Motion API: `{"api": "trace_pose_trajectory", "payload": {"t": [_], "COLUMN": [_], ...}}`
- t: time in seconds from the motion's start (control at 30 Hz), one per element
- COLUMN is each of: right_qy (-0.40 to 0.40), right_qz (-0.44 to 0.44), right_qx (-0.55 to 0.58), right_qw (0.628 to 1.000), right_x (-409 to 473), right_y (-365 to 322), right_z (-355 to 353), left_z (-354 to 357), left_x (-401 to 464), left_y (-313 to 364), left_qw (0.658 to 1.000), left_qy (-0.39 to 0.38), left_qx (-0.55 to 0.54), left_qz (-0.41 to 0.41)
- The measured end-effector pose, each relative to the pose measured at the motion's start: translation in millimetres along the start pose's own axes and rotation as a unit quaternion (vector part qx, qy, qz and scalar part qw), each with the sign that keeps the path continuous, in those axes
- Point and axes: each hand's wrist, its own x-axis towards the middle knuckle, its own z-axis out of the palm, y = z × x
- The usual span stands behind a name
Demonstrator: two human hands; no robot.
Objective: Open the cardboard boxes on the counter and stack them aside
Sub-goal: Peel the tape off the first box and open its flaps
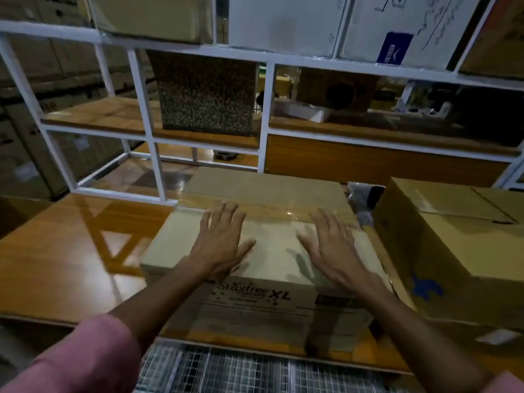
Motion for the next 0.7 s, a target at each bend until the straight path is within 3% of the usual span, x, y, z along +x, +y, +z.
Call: {"api": "trace_pose_trajectory", "payload": {"t": [0.1, 0.7], "right_qy": [-0.054, -0.025], "right_qz": [0.025, 0.075], "right_qx": [-0.044, -0.105], "right_qw": [0.997, 0.991], "right_x": [-19.6, 33.5], "right_y": [11.1, 18.6], "right_z": [24.2, 46.9], "left_z": [20.2, 39.9], "left_x": [-13.4, 45.6], "left_y": [-18.7, -47.0], "left_qw": [0.999, 1.000], "left_qy": [-0.042, -0.001], "left_qx": [0.012, 0.006], "left_qz": [-0.018, 0.009]}}
